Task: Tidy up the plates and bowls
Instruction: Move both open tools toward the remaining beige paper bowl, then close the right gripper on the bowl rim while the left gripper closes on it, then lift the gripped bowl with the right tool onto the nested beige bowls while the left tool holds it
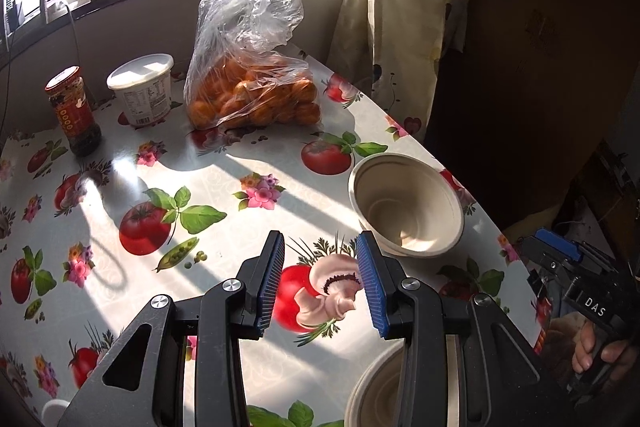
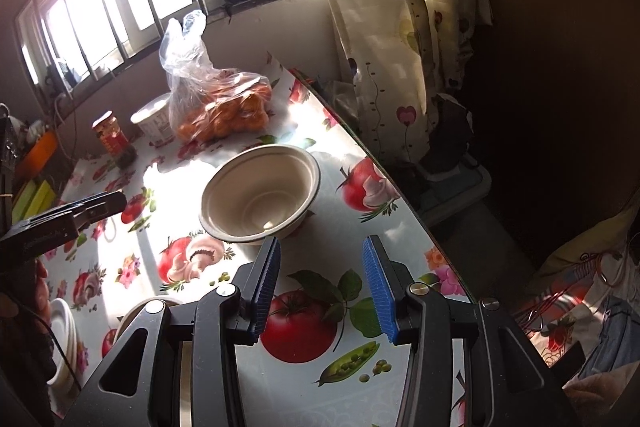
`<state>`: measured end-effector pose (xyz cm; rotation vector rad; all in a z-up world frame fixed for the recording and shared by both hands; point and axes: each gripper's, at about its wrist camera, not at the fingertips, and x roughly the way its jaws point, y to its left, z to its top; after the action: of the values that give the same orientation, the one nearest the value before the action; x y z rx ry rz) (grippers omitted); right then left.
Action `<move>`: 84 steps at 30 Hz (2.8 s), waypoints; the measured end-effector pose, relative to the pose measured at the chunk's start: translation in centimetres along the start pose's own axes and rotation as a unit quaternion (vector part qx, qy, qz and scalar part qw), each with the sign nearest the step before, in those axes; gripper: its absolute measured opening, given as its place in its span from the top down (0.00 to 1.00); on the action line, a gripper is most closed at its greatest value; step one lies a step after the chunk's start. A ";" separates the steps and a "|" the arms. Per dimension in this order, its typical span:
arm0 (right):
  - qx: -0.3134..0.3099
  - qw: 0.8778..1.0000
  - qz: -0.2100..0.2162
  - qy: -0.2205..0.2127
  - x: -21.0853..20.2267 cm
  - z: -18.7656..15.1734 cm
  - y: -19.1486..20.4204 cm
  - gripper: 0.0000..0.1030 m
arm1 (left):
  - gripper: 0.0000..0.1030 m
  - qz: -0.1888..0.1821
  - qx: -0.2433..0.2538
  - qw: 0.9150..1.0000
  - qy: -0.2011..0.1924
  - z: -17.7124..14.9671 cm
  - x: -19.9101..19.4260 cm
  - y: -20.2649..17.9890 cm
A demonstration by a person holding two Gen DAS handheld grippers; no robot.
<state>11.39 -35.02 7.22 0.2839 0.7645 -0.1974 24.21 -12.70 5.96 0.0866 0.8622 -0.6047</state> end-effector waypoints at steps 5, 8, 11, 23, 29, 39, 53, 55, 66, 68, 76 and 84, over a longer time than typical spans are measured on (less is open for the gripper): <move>-0.001 1.000 -0.006 0.003 1.4 1.0 -0.4 0.59 | 0.62 -0.022 -0.003 1.000 0.008 1.3 1.9 0.3; -0.005 1.000 -0.005 0.003 2.1 1.6 -0.5 0.59 | 0.62 -0.026 -0.002 1.000 0.012 1.9 2.8 0.4; -0.002 1.000 0.002 0.007 3.0 2.0 -0.8 0.59 | 0.62 -0.025 0.004 1.000 0.019 2.4 3.9 0.2; 0.007 0.999 0.034 0.038 6.3 2.4 -0.9 0.68 | 0.62 -0.031 0.001 0.998 0.051 2.6 7.2 -0.3; 0.013 0.998 0.046 0.049 7.5 2.4 -0.7 0.71 | 0.62 -0.033 0.002 0.998 0.062 2.7 8.2 -0.5; 0.019 0.997 0.056 0.059 8.6 2.4 -0.5 0.79 | 0.62 -0.033 0.006 0.997 0.070 2.6 8.9 -0.5; 0.018 0.996 0.062 0.055 8.6 2.6 -0.1 0.84 | 0.79 -0.034 0.015 0.997 0.071 2.6 9.0 -1.0; 0.016 0.997 0.061 0.054 8.7 2.6 0.1 0.85 | 0.81 -0.034 0.017 0.997 0.071 2.6 9.1 -1.0; 0.019 0.996 0.061 0.056 8.8 2.7 0.1 0.85 | 0.89 -0.060 0.002 0.995 0.082 2.5 9.6 -0.9; 0.022 0.996 0.064 0.056 8.8 2.6 -0.1 0.85 | 0.89 -0.063 0.000 0.995 0.081 2.5 9.7 -0.8; 0.022 0.996 0.065 0.055 8.8 2.5 -0.3 0.85 | 0.89 -0.051 0.008 0.996 0.078 2.5 9.6 -1.1; 0.021 0.996 0.064 0.054 8.8 2.5 -0.3 0.85 | 0.90 -0.049 0.008 0.996 0.076 2.5 9.6 -1.1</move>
<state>19.13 -36.77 2.71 0.3851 0.8472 -0.0766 30.07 -18.81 0.73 0.1067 1.0138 -0.7040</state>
